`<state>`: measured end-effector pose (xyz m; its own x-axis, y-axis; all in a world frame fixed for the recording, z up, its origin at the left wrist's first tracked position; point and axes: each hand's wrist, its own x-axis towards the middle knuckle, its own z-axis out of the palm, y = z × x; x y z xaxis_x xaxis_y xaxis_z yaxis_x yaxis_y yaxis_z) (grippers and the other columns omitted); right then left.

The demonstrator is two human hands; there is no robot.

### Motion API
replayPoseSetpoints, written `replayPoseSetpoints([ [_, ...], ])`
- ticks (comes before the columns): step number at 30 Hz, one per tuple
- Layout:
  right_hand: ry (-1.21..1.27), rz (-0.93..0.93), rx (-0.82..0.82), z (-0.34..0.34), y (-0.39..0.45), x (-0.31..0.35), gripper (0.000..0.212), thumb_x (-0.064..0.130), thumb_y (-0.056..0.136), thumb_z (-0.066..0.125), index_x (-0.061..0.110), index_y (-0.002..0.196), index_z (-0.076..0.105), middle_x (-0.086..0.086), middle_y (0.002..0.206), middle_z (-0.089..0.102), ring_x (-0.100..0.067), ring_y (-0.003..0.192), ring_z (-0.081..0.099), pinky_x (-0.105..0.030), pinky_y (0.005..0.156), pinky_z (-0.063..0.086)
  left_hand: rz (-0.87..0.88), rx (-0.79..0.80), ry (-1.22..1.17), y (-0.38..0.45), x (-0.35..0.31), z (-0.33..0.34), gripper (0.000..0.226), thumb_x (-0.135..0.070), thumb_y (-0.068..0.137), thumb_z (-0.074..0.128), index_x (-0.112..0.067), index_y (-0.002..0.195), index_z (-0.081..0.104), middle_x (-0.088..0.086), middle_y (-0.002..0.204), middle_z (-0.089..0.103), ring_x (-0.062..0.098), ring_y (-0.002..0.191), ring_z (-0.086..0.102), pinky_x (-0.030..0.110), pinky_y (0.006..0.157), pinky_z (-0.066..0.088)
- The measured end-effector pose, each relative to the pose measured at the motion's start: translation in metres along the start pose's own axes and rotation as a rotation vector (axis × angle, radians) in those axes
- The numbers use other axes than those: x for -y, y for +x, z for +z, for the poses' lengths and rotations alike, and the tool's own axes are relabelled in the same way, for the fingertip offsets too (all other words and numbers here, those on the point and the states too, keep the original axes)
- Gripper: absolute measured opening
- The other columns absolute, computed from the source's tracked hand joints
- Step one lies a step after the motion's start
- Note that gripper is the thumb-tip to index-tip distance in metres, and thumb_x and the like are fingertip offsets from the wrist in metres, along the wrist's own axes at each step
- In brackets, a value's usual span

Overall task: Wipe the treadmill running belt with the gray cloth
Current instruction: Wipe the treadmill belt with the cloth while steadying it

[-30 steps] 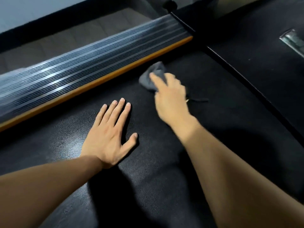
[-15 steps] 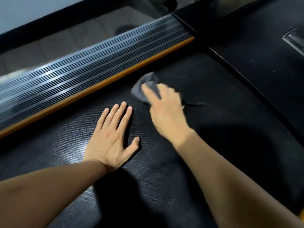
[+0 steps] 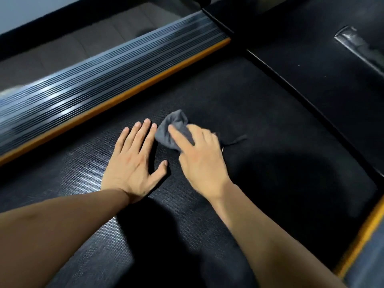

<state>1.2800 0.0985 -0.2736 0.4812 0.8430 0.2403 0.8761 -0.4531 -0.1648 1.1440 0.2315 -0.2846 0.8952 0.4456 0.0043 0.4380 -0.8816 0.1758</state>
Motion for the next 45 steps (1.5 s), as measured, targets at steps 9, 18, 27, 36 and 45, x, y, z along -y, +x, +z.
replayPoseSetpoints([
  [9,-0.087,0.408,-0.110,-0.023,-0.009,-0.121,0.059,0.021,0.085,0.052,0.017,0.143,0.050,-0.022,0.125,0.053,-0.043,0.099,0.054,-0.050,0.084,0.044,0.001,-0.015,0.016,0.001,0.001,0.005,0.089,-0.064,0.091,0.033,-0.012,0.161,0.019,0.009,0.169,0.017,0.026,0.157,0.013,0.048,0.127,0.010],
  [18,0.064,-0.025,0.079,-0.018,-0.056,-0.011,0.057,0.027,0.084,0.045,0.029,0.142,0.050,-0.009,0.129,0.055,-0.030,0.108,0.052,-0.047,0.093,0.043,0.012,-0.024,0.008,0.001,0.003,0.005,0.090,-0.063,0.088,0.034,-0.011,0.160,0.021,0.011,0.169,0.018,0.027,0.156,0.014,0.047,0.127,0.009],
  [27,-0.142,0.390,-0.101,-0.040,-0.059,-0.126,0.058,0.025,0.085,0.045,0.017,0.142,0.052,-0.021,0.119,0.056,-0.042,0.091,0.054,-0.048,0.076,0.047,0.010,-0.046,0.015,0.002,0.002,0.007,0.089,-0.064,0.089,0.033,-0.012,0.160,0.020,0.011,0.168,0.019,0.028,0.156,0.014,0.047,0.127,0.007],
  [36,0.070,-0.078,0.077,-0.031,-0.114,-0.014,0.052,0.020,0.090,0.055,0.031,0.141,0.052,-0.006,0.128,0.057,-0.028,0.111,0.053,-0.042,0.095,0.039,0.001,-0.056,0.006,0.001,0.002,0.005,0.089,-0.063,0.088,0.035,-0.012,0.160,0.022,0.013,0.167,0.021,0.031,0.155,0.017,0.044,0.127,0.006],
  [45,-0.037,0.405,-0.027,-0.069,-0.133,-0.126,0.059,0.027,0.088,0.047,0.014,0.145,0.048,-0.022,0.130,0.053,-0.043,0.104,0.055,-0.050,0.087,0.047,0.003,-0.077,0.046,-0.002,-0.004,0.003,0.088,-0.064,0.089,0.030,-0.013,0.160,0.020,0.013,0.168,0.020,0.032,0.155,0.017,0.045,0.126,0.007],
])
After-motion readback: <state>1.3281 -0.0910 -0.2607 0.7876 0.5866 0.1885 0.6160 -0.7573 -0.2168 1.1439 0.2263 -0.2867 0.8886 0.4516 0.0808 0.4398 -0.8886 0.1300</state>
